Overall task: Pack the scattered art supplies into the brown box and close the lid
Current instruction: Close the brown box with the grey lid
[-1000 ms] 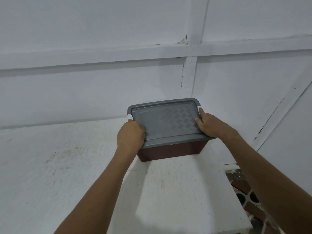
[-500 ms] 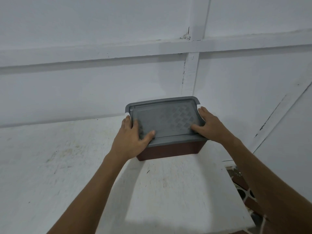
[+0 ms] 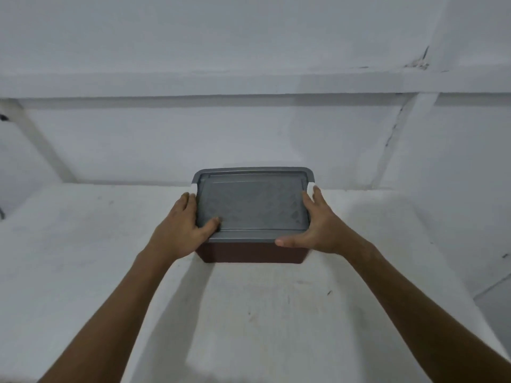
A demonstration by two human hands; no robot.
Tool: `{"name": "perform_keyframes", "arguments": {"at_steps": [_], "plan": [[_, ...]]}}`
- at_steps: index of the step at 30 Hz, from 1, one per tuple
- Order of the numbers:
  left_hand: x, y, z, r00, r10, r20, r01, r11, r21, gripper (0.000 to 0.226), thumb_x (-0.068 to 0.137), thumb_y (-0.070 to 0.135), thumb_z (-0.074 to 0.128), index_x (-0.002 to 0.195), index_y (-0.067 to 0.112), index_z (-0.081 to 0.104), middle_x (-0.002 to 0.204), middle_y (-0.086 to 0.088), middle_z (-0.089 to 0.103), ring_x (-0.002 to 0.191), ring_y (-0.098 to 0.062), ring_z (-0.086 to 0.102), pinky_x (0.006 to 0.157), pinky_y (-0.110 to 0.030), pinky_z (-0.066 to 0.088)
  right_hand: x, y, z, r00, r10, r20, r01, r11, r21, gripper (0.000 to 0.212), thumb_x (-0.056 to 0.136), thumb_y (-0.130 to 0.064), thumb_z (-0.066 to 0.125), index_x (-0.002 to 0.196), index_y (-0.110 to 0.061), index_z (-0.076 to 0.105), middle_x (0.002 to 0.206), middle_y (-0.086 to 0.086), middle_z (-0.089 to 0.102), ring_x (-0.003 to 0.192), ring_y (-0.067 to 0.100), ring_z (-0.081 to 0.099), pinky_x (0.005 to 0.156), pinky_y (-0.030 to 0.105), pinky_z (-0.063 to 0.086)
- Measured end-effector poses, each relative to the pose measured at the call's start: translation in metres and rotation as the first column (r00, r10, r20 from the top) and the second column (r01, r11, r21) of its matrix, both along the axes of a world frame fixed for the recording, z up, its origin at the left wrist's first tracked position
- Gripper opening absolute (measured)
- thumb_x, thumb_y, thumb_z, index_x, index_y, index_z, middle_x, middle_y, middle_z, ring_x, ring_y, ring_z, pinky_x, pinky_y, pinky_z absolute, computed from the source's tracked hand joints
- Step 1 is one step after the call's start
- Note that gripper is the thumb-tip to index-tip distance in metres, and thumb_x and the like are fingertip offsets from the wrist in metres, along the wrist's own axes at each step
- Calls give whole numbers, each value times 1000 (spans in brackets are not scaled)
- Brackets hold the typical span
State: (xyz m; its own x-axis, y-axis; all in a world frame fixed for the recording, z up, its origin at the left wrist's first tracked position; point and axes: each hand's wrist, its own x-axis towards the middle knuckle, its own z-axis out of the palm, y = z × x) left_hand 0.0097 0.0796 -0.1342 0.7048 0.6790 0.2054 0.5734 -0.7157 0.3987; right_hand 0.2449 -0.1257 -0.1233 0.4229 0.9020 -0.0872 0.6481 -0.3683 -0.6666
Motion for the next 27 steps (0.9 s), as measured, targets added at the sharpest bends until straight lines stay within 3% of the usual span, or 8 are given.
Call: {"name": "perform_keyframes", "arguments": {"at_steps": [5, 10, 13, 15, 18, 21, 25, 27], "plan": [[-62, 71, 0, 999, 12, 43, -12, 1000, -12, 58, 77, 75, 44, 99, 21, 44, 92, 8, 41, 86, -15, 49, 71, -30, 40, -60, 76, -5, 999, -20, 30, 21, 1000, -9, 147, 37, -83, 71, 150, -30, -7, 156, -10, -20, 146, 18, 0, 116, 45, 23], [-114, 133, 9, 992, -100, 79, 110, 983, -146, 86, 62, 85, 54, 123, 26, 42, 100, 14, 40, 95, -7, 49, 74, -22, 41, -112, 135, -7, 993, -92, 67, 90, 995, 31, 145, 38, -84, 71, 151, -25, 2, 158, -10, -8, 145, 17, 11, 114, 43, 29], [-137, 162, 10, 984, -151, 94, 166, 969, -184, 99, 53, 85, 61, 129, 25, 40, 104, 14, 39, 98, -6, 48, 80, -22, 43, -141, 155, 2, 990, -123, 68, 115, 988, 101, 127, 43, -75, 77, 147, -30, 20, 151, -6, 23, 134, 16, 33, 107, 39, 41], [-148, 174, 7, 984, -148, 100, 166, 965, -204, 103, 51, 83, 66, 133, 28, 36, 110, 13, 39, 102, -7, 47, 85, -26, 45, -157, 161, 8, 986, -156, 50, 144, 971, 192, 105, 48, -63, 83, 136, -33, 34, 128, -14, 42, 119, 9, 44, 100, 24, 45], [-156, 181, 2, 982, -107, 155, 142, 961, -238, 97, 47, 80, 70, 123, 28, 41, 106, 13, 44, 97, -5, 49, 76, -21, 42, -173, 163, 2, 971, -233, 44, 220, 954, 204, 113, 55, -58, 82, 146, -21, 26, 145, -9, 33, 135, 11, 30, 104, 19, 24], [-151, 185, -1, 979, -82, 189, 132, 954, -271, 93, 44, 79, 71, 114, 24, 43, 103, 10, 45, 93, -6, 49, 70, -18, 39, -173, 167, -13, 953, -303, 24, 293, 935, 198, 124, 53, -67, 76, 150, -19, 16, 156, -3, 20, 142, 16, 21, 108, 26, 24], [-130, 194, -1, 983, -57, 172, 106, 951, -291, 94, 45, 77, 73, 117, 25, 42, 108, 9, 45, 98, -9, 50, 75, -23, 44, -161, 178, -6, 936, -351, 28, 339, 918, 204, 105, 55, -65, 77, 137, -15, 36, 128, -5, 43, 118, 12, 43, 97, 19, 38], [-118, 200, 1, 982, -49, 182, 104, 946, -307, 96, 47, 73, 77, 121, 24, 41, 112, 8, 45, 102, -11, 50, 80, -26, 45, -152, 184, -1, 944, -331, 7, 320, 919, 229, 84, 56, -61, 79, 120, -19, 46, 112, -4, 49, 100, 10, 49, 79, 10, 42]]}}
